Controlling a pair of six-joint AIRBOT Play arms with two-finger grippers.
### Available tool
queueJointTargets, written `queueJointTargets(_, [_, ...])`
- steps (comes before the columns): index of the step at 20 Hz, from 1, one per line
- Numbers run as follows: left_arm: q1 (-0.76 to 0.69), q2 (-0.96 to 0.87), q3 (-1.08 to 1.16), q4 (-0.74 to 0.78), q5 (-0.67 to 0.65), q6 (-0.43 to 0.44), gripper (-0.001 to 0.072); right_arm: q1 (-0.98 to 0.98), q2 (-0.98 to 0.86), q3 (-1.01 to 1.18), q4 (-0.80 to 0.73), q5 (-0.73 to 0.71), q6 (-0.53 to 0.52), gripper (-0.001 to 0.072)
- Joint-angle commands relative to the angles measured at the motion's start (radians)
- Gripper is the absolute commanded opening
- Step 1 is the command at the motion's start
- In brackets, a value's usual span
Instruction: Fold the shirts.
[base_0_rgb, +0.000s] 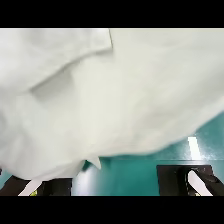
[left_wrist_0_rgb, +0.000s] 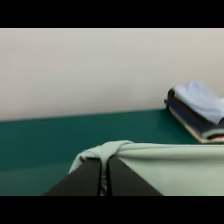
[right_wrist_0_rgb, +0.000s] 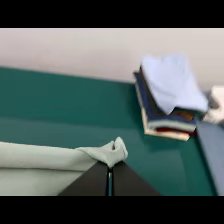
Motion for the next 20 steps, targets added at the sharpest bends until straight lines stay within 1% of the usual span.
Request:
queueJointTargets(1, [0.001,-0.154,-0.164,0.005,-0.154,0.0,0.0024,0.052,-0.139,-0.138,0.01,0.091,0.01,0.0009])
queueJointTargets(2, [0.001,-0.208,-0.225,-0.001,-0.161,0.012,0.0024,0.066,-0.193,-0.179,0.01,0.101,0.01,0.0009])
queueJointTargets(4, [0.001,-0.313,-0.337,-0.008,-0.126,0.019,0.0024,0.089,-0.311,-0.258,0.01,0.111,0.01,0.0009])
queueJointTargets(6, [0.001,-0.426,-0.409,-0.011,-0.04,0.02,0.0024,0.101,-0.44,-0.314,0.011,0.092,0.009,0.0009])
queueJointTargets(8, [0.001,-0.544,-0.42,-0.023,0.079,0.027,0.0025,0.102,-0.569,-0.323,0.012,0.039,0.008,0.0009])
queueJointTargets(10, [0.001,-0.633,-0.411,-0.082,0.239,0.116,0.0024,0.101,-0.678,-0.286,0.011,-0.047,0.008,0.0009])
queueJointTargets(12, [0.001,-0.706,-0.371,-0.125,0.37,0.126,0.0024,0.101,-0.772,-0.19,0.02,-0.116,0.009,0.0009])
queueJointTargets(14, [0.001,-0.759,-0.33,-0.124,0.433,0.124,0.0024,0.113,-0.844,-0.075,0.018,-0.142,0.009,0.0009])
queueJointTargets(16, [0.001,-0.777,-0.317,-0.124,0.431,0.124,0.0025,0.114,-0.881,0.002,0.019,-0.128,0.009,0.0009])
queueJointTargets(17, [0.002,-0.776,-0.317,-0.122,0.405,0.136,0.0025,0.119,-0.89,0.026,0.016,-0.105,0.009,0.0009])
queueJointTargets(18, [0.003,-0.773,-0.317,-0.117,0.362,0.157,0.0025,0.125,-0.888,0.029,0.014,-0.084,0.009,0.0009])
queueJointTargets(19, [0.007,-0.772,-0.317,-0.115,0.289,0.178,0.0024,0.125,-0.886,0.029,0.01,-0.048,0.009,0.0009])
queueJointTargets(20, [0.008,-0.772,-0.317,-0.087,0.206,0.175,0.0024,0.125,-0.884,0.027,0.01,0.004,0.009,0.0008])
